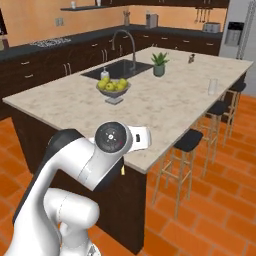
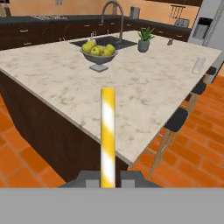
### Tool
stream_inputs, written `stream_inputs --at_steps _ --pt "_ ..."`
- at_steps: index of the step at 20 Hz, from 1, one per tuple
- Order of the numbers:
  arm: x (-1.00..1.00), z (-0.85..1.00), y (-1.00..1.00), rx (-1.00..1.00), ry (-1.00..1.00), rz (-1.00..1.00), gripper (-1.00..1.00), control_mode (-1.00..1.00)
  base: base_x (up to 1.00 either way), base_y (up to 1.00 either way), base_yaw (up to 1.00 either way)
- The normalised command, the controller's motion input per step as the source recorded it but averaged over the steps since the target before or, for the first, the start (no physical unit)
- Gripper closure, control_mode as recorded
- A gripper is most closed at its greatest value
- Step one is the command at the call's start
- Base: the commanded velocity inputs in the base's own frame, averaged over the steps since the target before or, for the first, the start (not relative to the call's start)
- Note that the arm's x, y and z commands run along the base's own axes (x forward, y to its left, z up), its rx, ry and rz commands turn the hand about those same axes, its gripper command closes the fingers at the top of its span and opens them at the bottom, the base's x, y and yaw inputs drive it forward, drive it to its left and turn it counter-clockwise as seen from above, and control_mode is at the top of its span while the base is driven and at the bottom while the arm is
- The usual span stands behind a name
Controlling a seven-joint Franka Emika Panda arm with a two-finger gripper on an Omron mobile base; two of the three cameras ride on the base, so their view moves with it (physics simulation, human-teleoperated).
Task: Take a straw from the drawer in front and place it inside the glass cup on the dining counter.
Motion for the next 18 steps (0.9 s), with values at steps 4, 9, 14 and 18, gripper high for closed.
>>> stream_inputs --at_steps 4,9,14,18 --pt "0.0 0.0 0.0 0.0 0.0 0.0 1.0 1.0 0.0 -0.88 0.0" --pt "0.0 0.0 0.0 0.0 0.0 0.0 1.0 1.0 0.01 -0.9 0.05" --pt "0.0 0.0 0.0 0.0 0.0 0.0 1.0 1.0 0.12 -0.9 0.08" --pt "0.0 0.0 0.0 0.0 0.0 0.0 1.0 1.0 0.24 -0.86 0.1"
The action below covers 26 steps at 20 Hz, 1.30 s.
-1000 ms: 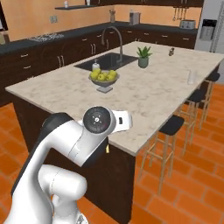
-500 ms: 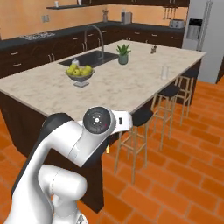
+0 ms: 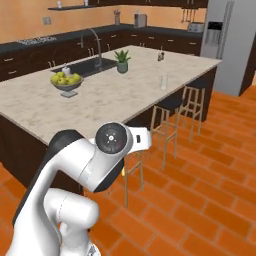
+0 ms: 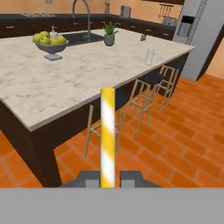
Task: Take a straw from the drawer in front and place it inside the glass cup on the dining counter.
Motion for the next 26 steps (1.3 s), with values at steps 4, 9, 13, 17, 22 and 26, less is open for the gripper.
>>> stream_inputs --at_steps 4,9,13,17,22,26 --pt "0.0 0.0 0.0 0.0 0.0 0.0 1.0 1.0 0.47 -0.73 0.13" --pt "0.0 0.0 0.0 0.0 0.0 0.0 1.0 1.0 0.67 -0.59 0.22" --pt "0.0 0.0 0.0 0.0 0.0 0.0 1.0 1.0 0.64 -0.62 0.34" --pt "0.0 0.0 0.0 0.0 0.0 0.0 1.0 1.0 0.47 -0.72 0.39" --pt "0.0 0.0 0.0 0.0 0.0 0.0 1.0 1.0 0.38 -0.74 0.43" --pt "0.0 0.0 0.0 0.0 0.0 0.0 1.0 1.0 0.28 -0.76 0.47"
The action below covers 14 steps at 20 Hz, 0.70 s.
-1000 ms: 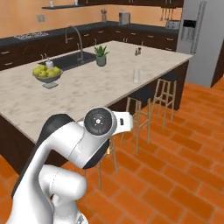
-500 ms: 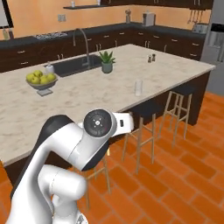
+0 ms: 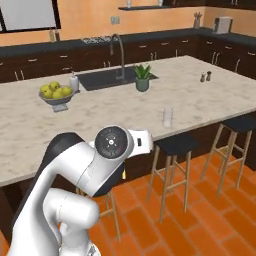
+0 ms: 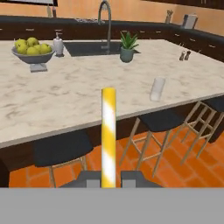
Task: Take a straw from the drawer in front and place it inside the glass cup on the dining counter.
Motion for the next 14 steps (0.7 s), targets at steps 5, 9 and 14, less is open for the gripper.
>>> stream_inputs --at_steps 5,9,14 --pt "0.0 0.0 0.0 0.0 0.0 0.0 1.0 1.0 0.19 -0.74 0.48" --pt "0.0 0.0 0.0 0.0 0.0 0.0 1.0 1.0 0.05 -0.72 0.44" --pt "0.0 0.0 0.0 0.0 0.0 0.0 1.0 1.0 0.04 -0.69 0.41"
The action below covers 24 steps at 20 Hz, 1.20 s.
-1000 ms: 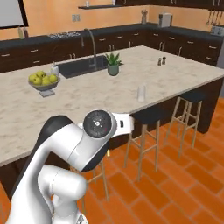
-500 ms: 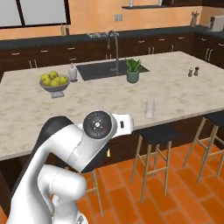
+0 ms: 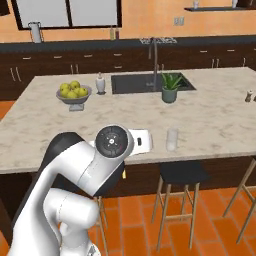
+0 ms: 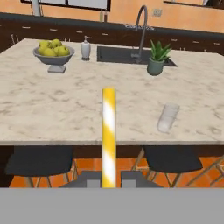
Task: Take a straw from the drawer in front and place it inside the glass cup on the dining counter.
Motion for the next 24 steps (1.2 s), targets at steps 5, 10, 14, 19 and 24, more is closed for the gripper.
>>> stream_inputs --at_steps 5,10,14,19,24 --pt "0.0 0.0 0.0 0.0 0.0 0.0 1.0 1.0 0.0 -0.68 0.31" --pt "0.0 0.0 0.0 0.0 0.0 0.0 1.0 1.0 0.1 -0.55 0.28" --pt "0.0 0.0 0.0 0.0 0.0 0.0 1.0 1.0 0.14 -0.45 0.32" --pt "0.0 0.0 0.0 0.0 0.0 0.0 1.0 1.0 0.28 -0.33 0.36" --pt "0.0 0.0 0.0 0.0 0.0 0.0 1.0 1.0 0.33 -0.37 0.33"
